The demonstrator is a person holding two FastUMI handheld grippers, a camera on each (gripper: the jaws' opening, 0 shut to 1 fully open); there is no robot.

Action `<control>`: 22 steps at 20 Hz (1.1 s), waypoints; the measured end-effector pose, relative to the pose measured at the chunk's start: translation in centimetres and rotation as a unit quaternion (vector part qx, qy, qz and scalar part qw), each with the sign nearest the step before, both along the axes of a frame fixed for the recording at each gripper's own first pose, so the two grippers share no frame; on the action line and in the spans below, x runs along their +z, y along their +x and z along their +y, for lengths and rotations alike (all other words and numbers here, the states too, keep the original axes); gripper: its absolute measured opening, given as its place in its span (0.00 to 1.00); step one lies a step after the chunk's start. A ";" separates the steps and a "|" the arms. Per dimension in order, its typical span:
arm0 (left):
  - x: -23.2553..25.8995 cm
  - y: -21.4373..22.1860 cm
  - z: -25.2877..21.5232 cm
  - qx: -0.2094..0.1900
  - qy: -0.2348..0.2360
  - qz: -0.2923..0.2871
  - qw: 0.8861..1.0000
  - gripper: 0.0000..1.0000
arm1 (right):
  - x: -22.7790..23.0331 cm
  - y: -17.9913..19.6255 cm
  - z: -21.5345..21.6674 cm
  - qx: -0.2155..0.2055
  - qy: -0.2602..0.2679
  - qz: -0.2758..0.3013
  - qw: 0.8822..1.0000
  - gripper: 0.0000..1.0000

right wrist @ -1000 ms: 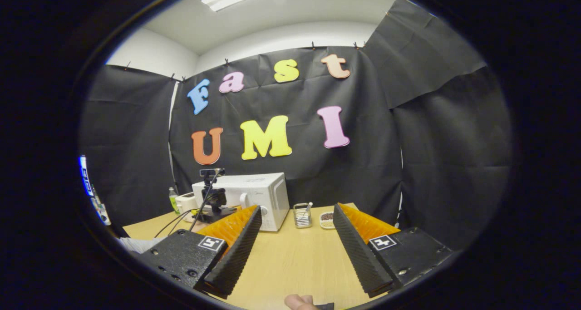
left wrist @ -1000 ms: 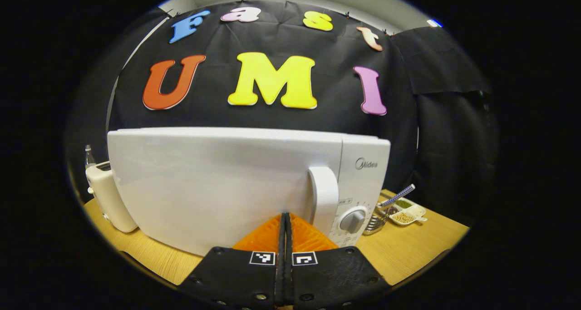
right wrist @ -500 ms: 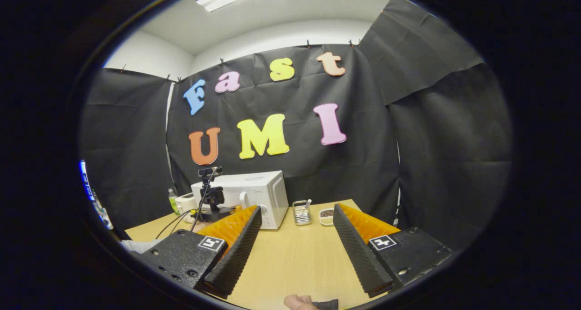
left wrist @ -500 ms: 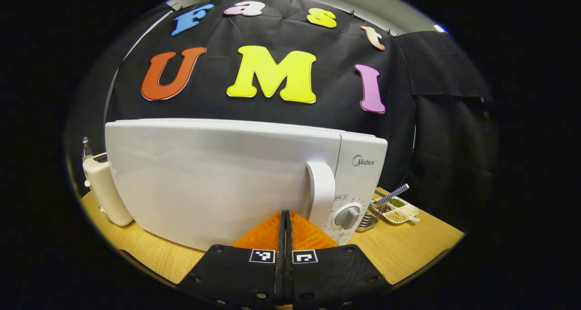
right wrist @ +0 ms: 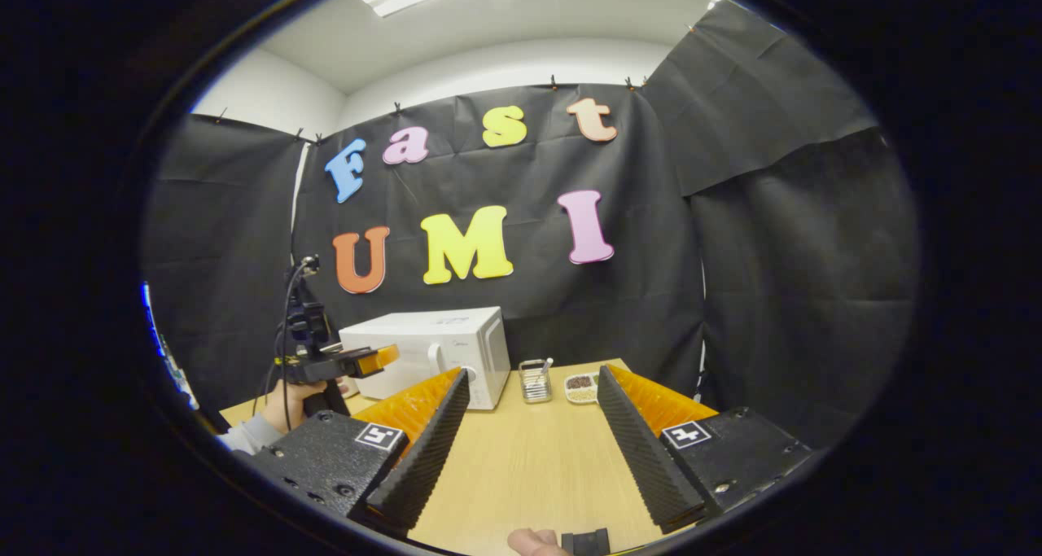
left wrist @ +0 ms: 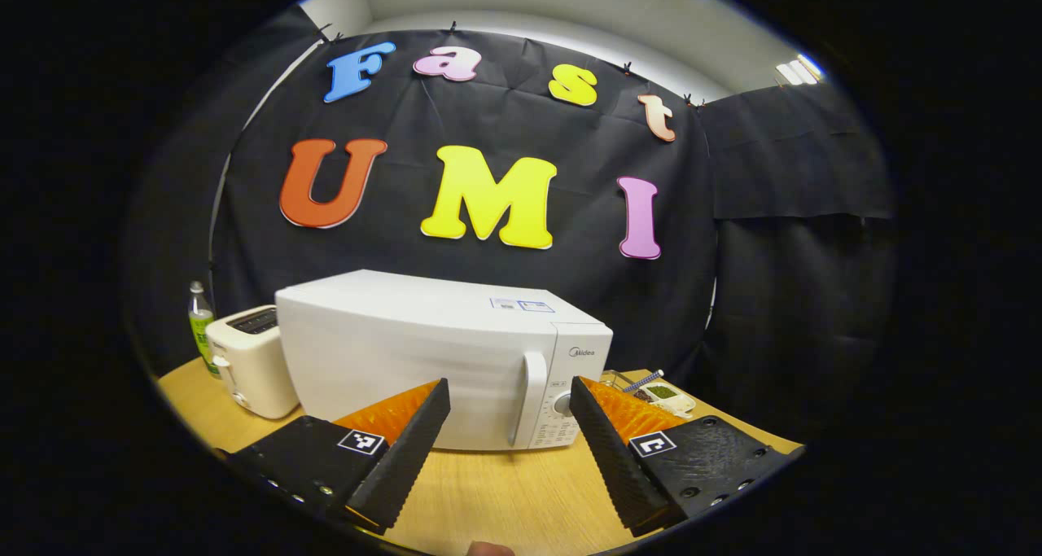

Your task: Open the microwave oven with the left hand, put the food in, and close the microwave oven.

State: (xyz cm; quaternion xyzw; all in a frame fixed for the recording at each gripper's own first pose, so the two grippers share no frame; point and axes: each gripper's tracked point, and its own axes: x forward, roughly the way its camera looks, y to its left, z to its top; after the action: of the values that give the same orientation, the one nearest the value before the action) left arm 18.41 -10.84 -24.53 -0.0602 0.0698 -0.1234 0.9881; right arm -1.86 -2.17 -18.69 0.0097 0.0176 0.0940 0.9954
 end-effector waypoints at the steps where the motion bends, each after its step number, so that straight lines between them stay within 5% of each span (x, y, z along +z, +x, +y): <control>1: 1.0 -1.3 0.5 0.001 0.004 -0.002 1.000 0.94 | 0.4 -0.3 0.3 -0.001 -0.001 -0.003 1.000 1.00; 3: 3.7 -4.2 1.0 -0.009 -0.009 -0.022 1.000 0.94 | 1.0 -1.0 0.8 -0.005 -0.003 -0.006 1.000 1.00; 4: 4.9 -5.7 1.5 -0.011 -0.022 -0.030 0.999 0.94 | 1.6 -1.3 1.3 -0.003 -0.004 -0.012 1.000 0.91; 6: 6.3 -8.4 2.5 -0.010 -0.034 -0.031 0.999 0.94 | 2.7 -2.1 2.2 0.001 -0.003 -0.021 1.000 1.00; 8: 7.9 -10.8 4.1 0.002 -0.030 -0.032 0.999 0.94 | 3.5 -2.8 2.9 0.004 -0.004 -0.029 1.000 0.91; 10: 9.3 -13.0 6.0 0.035 -0.016 -0.035 0.999 0.94 | 4.5 -3.6 3.7 0.008 -0.005 -0.037 0.999 1.00; 12: 10.9 -15.6 6.4 0.046 0.002 -0.043 0.998 0.94 | 5.2 -4.2 4.3 0.009 -0.007 -0.046 0.999 0.91; 22: 16.3 -27.3 8.8 0.116 0.028 -0.106 0.987 0.93 | 6.6 -5.7 5.9 -0.001 -0.010 -0.058 0.998 0.91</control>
State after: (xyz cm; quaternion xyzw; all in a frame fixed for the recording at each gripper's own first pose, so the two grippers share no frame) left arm -8.93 -2.05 -8.19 -0.0271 -0.0391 -0.0117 0.9988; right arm -7.57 3.69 -12.13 -0.0052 -0.0391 0.0931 0.9949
